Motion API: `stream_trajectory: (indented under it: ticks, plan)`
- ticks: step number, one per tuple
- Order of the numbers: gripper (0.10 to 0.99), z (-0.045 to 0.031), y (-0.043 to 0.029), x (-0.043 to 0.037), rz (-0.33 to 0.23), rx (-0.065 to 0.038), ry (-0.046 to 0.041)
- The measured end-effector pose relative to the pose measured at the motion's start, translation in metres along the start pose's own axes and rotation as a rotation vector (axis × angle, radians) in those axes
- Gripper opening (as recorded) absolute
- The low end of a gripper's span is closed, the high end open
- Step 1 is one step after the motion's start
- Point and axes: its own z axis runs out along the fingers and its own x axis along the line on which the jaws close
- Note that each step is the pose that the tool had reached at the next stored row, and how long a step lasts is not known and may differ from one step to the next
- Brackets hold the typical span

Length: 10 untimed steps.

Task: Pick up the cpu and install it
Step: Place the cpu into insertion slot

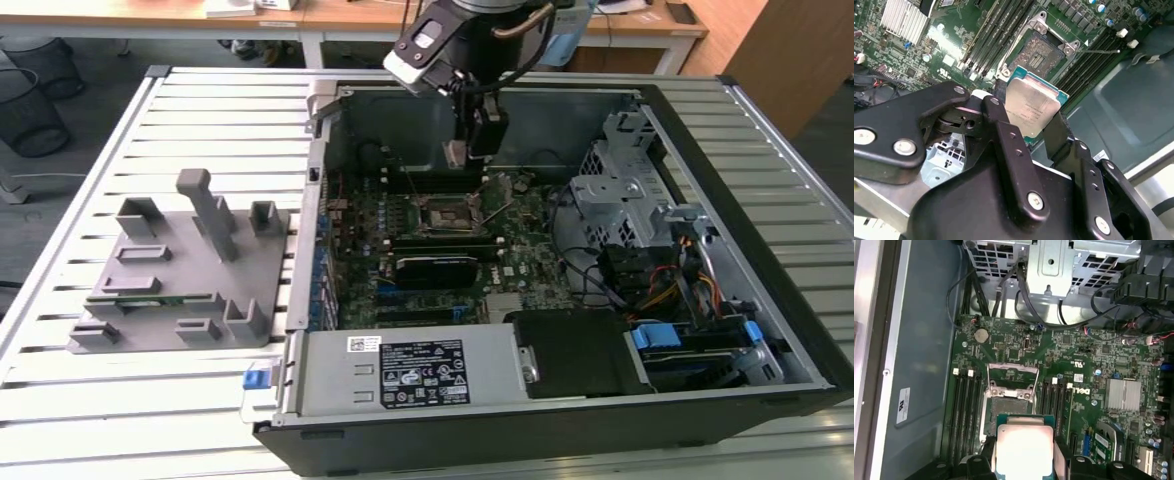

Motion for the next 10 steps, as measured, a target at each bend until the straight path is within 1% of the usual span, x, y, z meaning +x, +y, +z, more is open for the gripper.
stream_trajectory:
  ticks: [6, 10]
  plan:
    - [0.541, 0.0108, -0.0022, 0.0004, 0.013, 0.000, -0.0003]
    - [0.541, 0.0151, -0.0023, 0.0013, 0.023, 0.000, -0.0006]
